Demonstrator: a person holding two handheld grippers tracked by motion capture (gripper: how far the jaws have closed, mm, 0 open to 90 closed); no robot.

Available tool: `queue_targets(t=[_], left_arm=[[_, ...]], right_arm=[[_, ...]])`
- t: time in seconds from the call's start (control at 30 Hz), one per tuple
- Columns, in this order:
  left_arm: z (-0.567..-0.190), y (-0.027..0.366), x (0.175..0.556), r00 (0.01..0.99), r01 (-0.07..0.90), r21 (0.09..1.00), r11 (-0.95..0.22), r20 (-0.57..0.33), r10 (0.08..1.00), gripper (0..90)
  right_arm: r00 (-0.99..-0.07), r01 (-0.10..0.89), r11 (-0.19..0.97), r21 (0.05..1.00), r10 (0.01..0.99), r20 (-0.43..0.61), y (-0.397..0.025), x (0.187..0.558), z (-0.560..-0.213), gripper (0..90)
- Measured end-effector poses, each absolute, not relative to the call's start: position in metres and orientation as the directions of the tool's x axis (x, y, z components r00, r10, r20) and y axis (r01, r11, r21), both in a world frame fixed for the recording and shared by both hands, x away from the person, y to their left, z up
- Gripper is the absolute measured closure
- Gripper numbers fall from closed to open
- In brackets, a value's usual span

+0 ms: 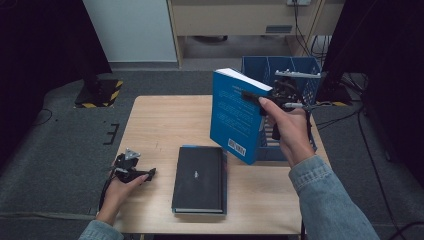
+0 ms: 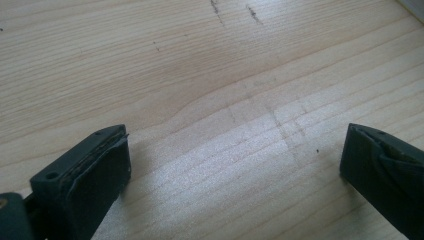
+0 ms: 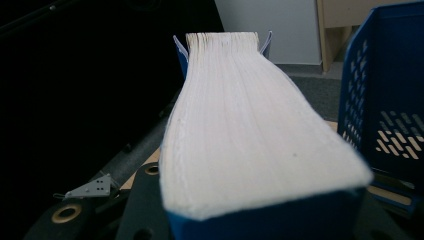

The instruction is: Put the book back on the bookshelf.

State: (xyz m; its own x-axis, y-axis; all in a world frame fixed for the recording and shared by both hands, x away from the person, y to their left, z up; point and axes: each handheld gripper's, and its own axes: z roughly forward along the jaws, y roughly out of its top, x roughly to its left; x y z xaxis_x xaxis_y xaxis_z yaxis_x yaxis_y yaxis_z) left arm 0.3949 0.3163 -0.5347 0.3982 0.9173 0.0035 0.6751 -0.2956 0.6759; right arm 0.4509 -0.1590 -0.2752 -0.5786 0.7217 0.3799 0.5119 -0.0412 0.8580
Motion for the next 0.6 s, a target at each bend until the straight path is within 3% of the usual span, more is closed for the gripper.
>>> queue_targets(t=[0.6], left_arm=[[-0.537, 0.317, 0.394, 0.398, 0.659, 0.696, -0.287, 0.002, 0.918, 0.0]], right_arm=[[-0.525, 0.486, -0.092, 0.869, 0.764, 0.375, -0.2, 0.436, -0.267, 60.4]])
